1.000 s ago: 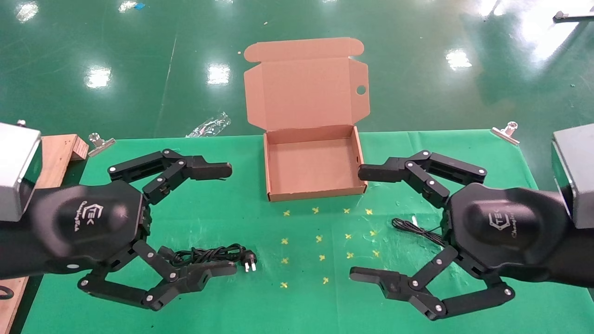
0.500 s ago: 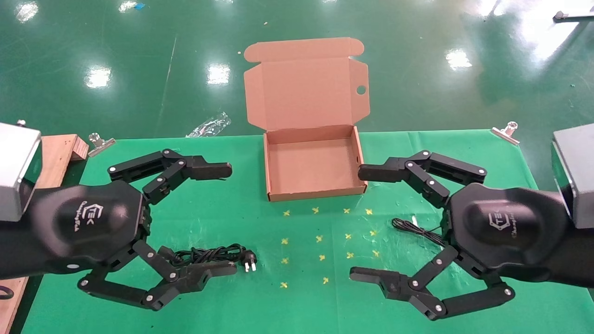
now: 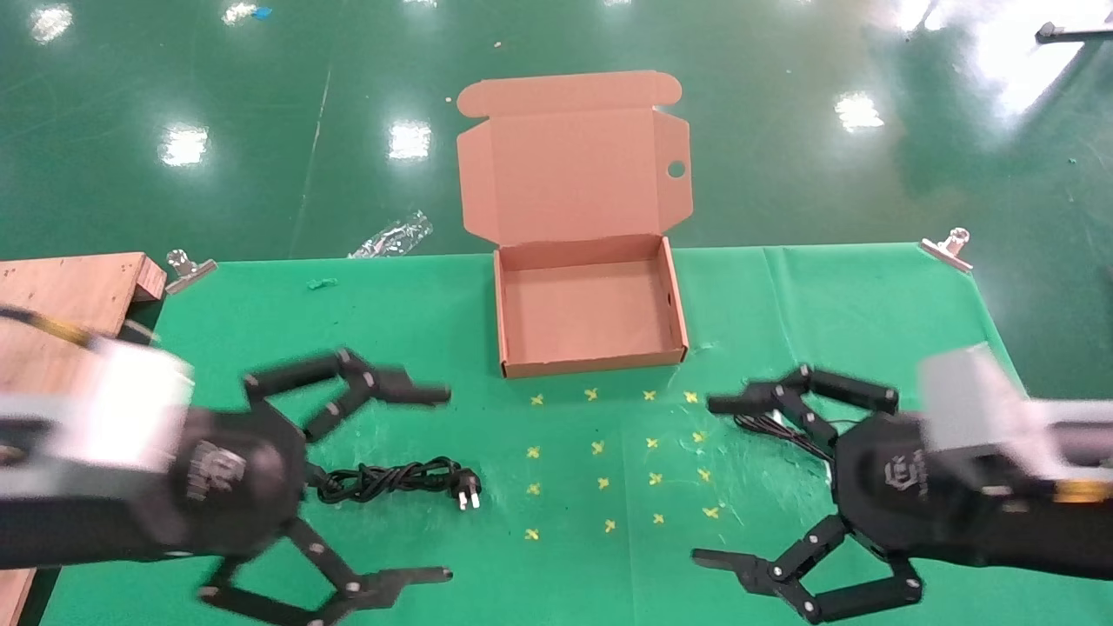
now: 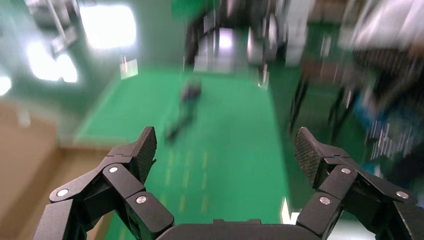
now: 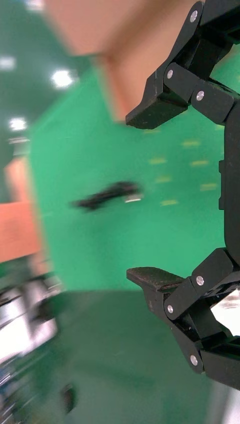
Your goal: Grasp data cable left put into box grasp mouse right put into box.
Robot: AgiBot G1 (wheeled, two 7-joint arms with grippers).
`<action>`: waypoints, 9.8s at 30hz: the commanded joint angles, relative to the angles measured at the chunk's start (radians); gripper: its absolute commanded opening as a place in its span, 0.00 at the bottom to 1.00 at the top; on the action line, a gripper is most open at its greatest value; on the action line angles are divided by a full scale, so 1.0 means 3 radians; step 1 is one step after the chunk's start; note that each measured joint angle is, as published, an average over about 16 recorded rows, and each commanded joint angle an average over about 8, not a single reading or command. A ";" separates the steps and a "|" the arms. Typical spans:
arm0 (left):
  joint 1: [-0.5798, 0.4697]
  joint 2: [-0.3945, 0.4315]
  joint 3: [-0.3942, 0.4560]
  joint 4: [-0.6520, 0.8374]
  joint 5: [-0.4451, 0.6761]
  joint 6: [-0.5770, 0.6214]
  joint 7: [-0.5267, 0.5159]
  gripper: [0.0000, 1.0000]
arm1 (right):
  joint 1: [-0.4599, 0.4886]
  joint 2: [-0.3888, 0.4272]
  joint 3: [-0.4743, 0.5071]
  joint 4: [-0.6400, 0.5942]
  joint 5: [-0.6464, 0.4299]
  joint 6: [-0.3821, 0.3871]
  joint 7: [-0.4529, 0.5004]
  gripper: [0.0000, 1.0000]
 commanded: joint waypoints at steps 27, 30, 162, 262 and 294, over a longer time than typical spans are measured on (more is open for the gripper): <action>-0.0404 0.1036 0.1152 -0.0012 0.3356 -0.0672 -0.1222 1.00 | -0.0622 0.0439 0.0068 0.0090 -0.0239 0.0454 -0.0146 1.00; -0.0405 0.1045 0.1158 -0.0018 0.3382 -0.0668 -0.1252 1.00 | -0.0623 0.0448 0.0032 0.0091 -0.0387 0.0517 -0.0147 1.00; -0.1512 0.2303 0.2397 0.1325 0.3490 -0.2408 -0.1877 1.00 | 0.0931 -0.0129 -0.0078 -0.0018 -0.1606 0.1085 0.0405 0.00; -0.1377 0.1272 0.2016 0.0256 0.3673 -0.1926 -0.2676 1.00 | 0.0421 -0.0645 0.0028 -0.0684 0.0228 0.0035 -0.0272 1.00; -0.0493 0.0532 0.0642 0.0206 0.0889 -0.0744 -0.1216 1.00 | 0.0079 -0.0251 0.0200 -0.0132 0.0761 -0.0215 -0.0025 1.00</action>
